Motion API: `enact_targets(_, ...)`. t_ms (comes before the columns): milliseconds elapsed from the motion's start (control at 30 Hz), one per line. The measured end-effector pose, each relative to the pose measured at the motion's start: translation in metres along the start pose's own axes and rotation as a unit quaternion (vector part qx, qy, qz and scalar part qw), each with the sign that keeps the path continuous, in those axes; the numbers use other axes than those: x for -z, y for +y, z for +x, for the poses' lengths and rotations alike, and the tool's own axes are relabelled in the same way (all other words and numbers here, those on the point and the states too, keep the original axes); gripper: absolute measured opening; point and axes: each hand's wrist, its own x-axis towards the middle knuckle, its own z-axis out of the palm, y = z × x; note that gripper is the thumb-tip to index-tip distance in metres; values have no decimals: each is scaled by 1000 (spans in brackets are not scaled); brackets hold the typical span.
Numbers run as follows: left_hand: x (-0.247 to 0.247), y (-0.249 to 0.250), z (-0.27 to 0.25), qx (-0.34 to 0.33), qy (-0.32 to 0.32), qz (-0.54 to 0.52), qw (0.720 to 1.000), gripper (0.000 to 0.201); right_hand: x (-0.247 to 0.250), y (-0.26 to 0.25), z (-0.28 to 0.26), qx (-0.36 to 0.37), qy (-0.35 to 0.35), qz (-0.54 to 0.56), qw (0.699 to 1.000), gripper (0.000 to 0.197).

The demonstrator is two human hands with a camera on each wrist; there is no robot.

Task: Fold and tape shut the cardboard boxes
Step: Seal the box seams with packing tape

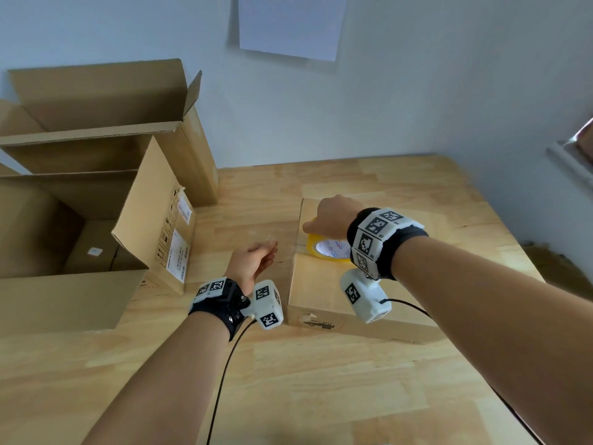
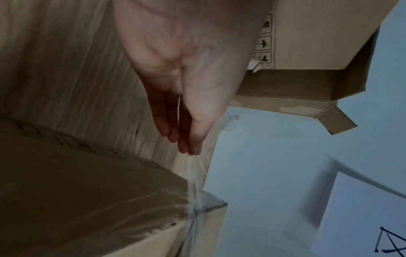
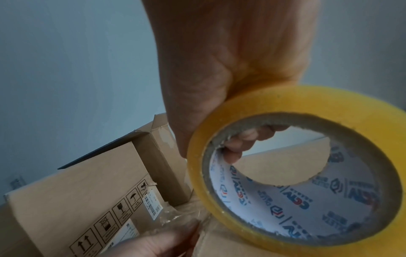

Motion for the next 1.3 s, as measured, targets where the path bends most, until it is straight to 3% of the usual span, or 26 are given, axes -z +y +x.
enact_targets(400,-5,-11,9,9,-35,85,996,11,2,-7,3,-12,-2,-25,1000,44)
enact_targets(967,-17,-20,10,36,-77,209,974,29,2,-7,6,-22,7,-7,1000,44)
enact_targets(1200,-19,-13,3,117,-110,248,955,36,1,-5,7,-23,11,-6,1000,42)
enact_targets(1300,-18,0,4,157,-79,231,957,49,3,-3,7,-22,8,-5,1000,43)
